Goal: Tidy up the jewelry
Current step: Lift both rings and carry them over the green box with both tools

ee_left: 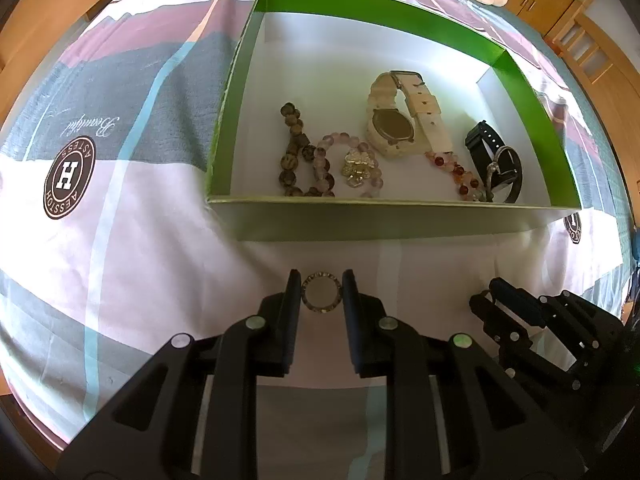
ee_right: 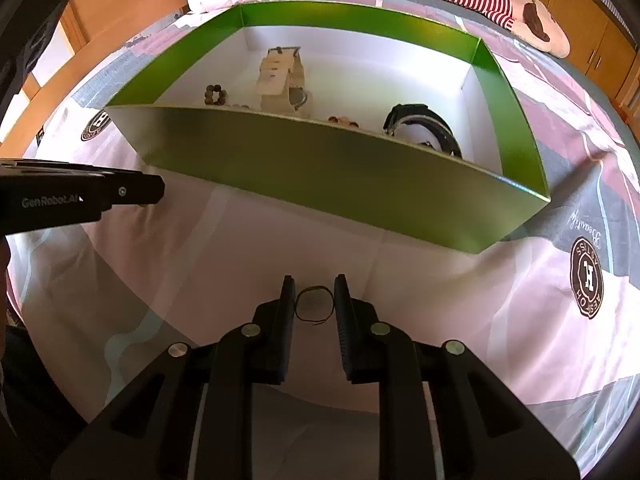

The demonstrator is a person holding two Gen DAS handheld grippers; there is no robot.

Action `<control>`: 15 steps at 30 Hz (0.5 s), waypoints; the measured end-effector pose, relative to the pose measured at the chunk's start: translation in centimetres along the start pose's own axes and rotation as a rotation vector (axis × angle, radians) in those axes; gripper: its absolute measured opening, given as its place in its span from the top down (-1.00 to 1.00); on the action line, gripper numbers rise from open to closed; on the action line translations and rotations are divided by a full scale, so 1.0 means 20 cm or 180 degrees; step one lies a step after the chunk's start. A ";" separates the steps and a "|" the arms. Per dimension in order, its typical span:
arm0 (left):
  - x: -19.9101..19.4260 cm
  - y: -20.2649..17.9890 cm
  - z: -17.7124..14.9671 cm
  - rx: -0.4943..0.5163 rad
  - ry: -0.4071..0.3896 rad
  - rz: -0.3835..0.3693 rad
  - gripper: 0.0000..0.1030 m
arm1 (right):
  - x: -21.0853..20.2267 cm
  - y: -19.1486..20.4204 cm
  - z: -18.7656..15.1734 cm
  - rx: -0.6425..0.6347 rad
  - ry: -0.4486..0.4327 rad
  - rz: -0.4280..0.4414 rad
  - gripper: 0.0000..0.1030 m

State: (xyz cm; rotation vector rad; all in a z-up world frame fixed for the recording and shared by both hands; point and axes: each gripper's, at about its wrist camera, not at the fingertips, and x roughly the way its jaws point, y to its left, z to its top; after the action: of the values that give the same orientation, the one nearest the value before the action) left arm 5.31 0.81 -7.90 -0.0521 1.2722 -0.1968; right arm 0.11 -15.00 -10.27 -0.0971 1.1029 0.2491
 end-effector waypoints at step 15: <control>-0.04 -0.14 -0.04 0.0327 -0.0209 0.0259 0.59 | -0.05 0.01 -0.01 -0.0024 -0.0108 -0.0050 0.61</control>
State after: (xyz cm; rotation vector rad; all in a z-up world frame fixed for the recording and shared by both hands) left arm 4.06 -1.78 -6.94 0.0805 1.1948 -0.1887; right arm -0.59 -15.08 -9.50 -0.1078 1.0671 0.2402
